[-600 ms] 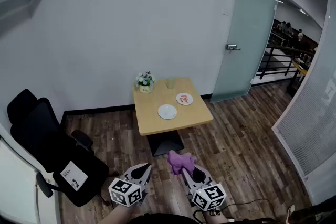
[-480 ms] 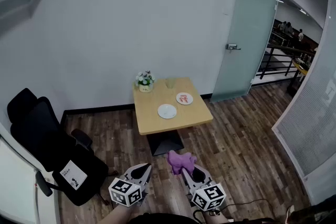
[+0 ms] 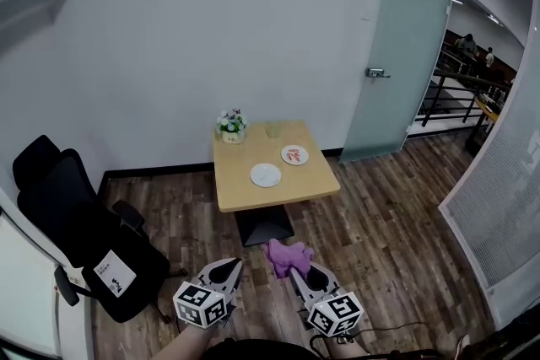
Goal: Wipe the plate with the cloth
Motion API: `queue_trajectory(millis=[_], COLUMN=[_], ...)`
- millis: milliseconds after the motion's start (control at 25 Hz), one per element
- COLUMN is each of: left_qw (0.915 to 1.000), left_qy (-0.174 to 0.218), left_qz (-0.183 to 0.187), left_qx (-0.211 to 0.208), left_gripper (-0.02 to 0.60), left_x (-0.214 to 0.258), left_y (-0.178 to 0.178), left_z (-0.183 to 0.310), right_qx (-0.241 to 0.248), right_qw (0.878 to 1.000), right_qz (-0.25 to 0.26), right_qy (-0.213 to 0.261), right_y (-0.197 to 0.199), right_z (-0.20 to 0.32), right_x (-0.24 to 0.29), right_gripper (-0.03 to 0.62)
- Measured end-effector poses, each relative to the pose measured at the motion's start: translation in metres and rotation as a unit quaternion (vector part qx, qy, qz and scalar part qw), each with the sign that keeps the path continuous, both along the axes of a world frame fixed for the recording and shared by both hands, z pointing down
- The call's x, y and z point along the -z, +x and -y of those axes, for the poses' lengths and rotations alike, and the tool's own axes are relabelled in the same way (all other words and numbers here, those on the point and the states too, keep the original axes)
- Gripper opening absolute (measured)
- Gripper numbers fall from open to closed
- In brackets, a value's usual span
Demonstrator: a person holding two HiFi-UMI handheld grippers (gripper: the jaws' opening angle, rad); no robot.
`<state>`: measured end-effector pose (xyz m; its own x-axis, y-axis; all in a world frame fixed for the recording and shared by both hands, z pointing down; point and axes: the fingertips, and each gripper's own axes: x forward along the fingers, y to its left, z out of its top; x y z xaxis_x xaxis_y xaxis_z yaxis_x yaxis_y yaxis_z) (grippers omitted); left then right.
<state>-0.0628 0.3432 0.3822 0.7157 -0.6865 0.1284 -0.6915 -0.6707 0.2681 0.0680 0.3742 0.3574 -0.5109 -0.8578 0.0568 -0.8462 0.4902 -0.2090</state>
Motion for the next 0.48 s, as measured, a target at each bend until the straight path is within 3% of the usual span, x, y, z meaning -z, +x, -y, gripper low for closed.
queue_trajectory(millis=[480], left_qw=[0.9999], left_qy=[0.000], left_qz=[0.012], left_qx=[0.010], left_gripper=[0.000], left_x=[-0.002], left_y=[0.056], left_z=[-0.015], right_qx=[0.008], right_qw=[1.000], right_qz=[0.000], right_qy=[0.006], right_y=[0.061], right_z=[-0.019], right_x=[-0.003], right_gripper=[0.103])
